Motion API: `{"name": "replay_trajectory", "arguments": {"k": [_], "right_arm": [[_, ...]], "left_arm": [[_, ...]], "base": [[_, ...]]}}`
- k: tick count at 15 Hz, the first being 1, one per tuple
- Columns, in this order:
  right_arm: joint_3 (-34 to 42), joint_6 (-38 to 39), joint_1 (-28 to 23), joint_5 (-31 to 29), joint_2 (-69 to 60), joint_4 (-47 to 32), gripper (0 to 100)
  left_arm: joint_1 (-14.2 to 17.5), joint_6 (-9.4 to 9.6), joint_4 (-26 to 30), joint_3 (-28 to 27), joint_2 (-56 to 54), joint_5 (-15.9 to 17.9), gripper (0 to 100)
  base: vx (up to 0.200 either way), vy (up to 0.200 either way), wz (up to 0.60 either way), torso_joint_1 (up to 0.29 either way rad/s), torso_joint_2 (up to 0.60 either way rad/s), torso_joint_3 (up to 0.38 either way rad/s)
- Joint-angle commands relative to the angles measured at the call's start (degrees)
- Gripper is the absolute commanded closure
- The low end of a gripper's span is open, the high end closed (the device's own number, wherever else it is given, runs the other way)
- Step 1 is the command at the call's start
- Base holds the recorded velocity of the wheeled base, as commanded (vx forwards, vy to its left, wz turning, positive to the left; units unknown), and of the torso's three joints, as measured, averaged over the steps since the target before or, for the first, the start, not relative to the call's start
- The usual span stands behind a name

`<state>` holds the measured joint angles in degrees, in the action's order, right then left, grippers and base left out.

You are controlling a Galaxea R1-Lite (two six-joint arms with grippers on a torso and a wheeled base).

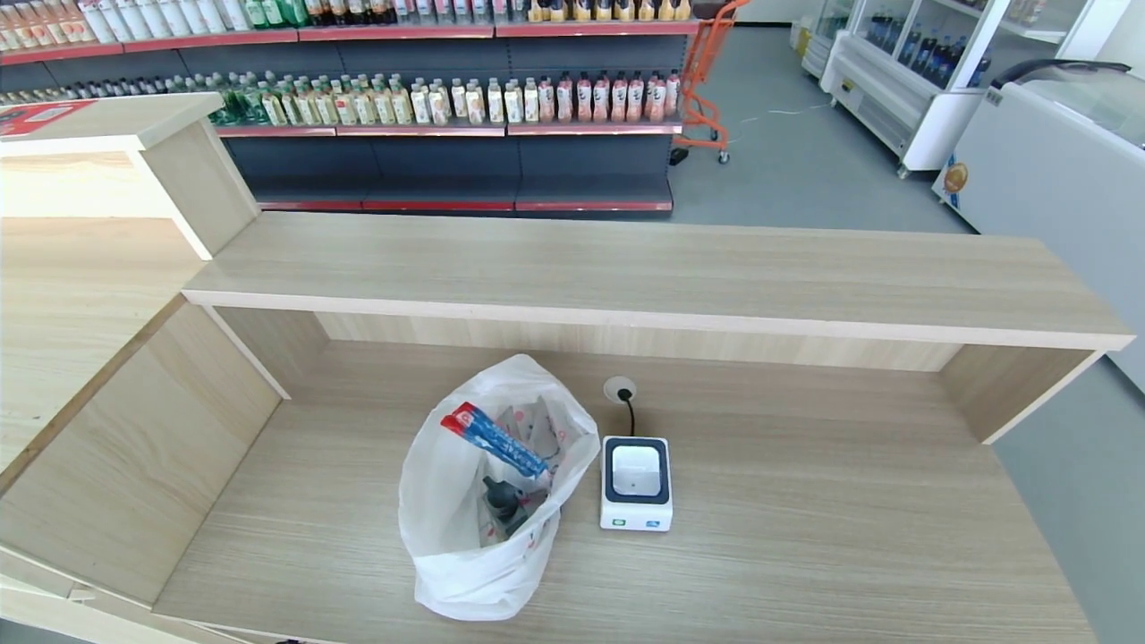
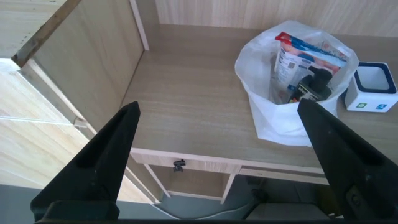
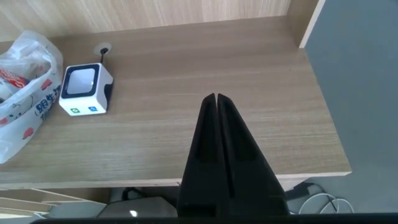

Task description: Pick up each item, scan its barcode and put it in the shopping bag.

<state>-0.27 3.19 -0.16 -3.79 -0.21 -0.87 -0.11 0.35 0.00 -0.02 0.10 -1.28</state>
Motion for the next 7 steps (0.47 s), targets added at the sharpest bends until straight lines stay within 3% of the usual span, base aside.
{"name": "replay_trajectory", "arguments": {"k": [1, 7], "right_arm": [[0.0, -0.03, -0.02, 0.01, 0.21, -0.01, 100], [0.0, -0.12, -0.02, 0.01, 0.21, -0.01, 100]], "left_arm": [[-0.07, 0.0, 0.0, 0.02, -0.01, -0.04, 0], [-0.07, 0.0, 0.0, 0.02, -0.01, -0.04, 0]], "base": [[0.0, 0.0, 0.0, 0.0, 0.0, 0.0], [0.0, 0.0, 0.0, 0.0, 0.0, 0.0]]}}
